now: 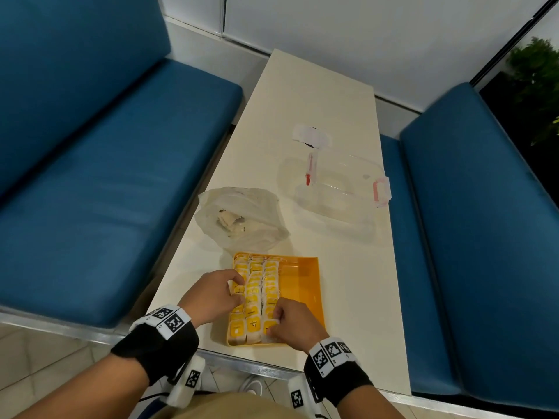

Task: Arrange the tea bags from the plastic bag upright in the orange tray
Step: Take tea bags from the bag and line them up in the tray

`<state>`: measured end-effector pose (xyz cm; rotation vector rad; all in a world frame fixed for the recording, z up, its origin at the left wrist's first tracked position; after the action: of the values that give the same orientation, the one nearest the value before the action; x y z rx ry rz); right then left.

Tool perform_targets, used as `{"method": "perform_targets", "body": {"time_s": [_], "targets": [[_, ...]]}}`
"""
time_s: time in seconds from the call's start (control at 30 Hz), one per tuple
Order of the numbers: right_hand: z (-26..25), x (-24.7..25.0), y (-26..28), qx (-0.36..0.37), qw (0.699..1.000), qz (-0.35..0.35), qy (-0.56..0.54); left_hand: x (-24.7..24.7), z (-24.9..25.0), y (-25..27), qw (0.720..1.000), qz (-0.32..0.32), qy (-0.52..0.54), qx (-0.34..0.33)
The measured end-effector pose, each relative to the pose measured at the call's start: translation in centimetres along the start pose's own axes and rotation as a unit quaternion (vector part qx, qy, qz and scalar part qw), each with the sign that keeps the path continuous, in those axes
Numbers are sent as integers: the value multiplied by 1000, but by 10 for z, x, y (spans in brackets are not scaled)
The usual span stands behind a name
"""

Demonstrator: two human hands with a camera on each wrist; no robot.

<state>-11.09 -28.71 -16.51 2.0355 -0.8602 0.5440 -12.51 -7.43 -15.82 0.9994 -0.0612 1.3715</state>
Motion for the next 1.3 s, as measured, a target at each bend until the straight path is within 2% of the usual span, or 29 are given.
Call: {"method": "perform_targets", "body": {"time_s": [0.33,0.43,0.5,0.63,0.7,0.8,0.9,1.13,1.3], "targets": [[0,-1,-4,-19,999,-12,42,-1,-4,2,1000,0,20,-6],[-2,6,-1,-16,999,-7,39,7,2,10,995,-9,100,-6],[-10,17,1,11,999,23,34,14,9,17,974,-57,221,-7],[-47,45,9,119,983,124,-64,16,24,23,900,-183,396,3],[-67,54,13,162,972,123,-118,13,31,22,885,-202,420,2],[-83,56,14,201,967,92,-123,7,39,21,874,-227,430,-4],[-88,53,12,202,968,73,-132,3,45,21,873,-235,426,-8],[-89,52,6,210,966,85,-126,0,46,15,866,-237,441,-12],[-81,60,2,196,957,132,-168,12,39,15,885,-235,399,-48]]}}
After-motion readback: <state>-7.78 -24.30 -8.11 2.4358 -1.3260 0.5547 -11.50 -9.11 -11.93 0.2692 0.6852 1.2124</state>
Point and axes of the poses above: each hand's wrist, its own y-axis away from the middle knuckle, its own x-axis out of the back of the hand, z = x × y, the point moved 2 cm from there along -y, towards the middle knuckle, and after that the axes turned 12 degrees about x, right-handed, at the moved point
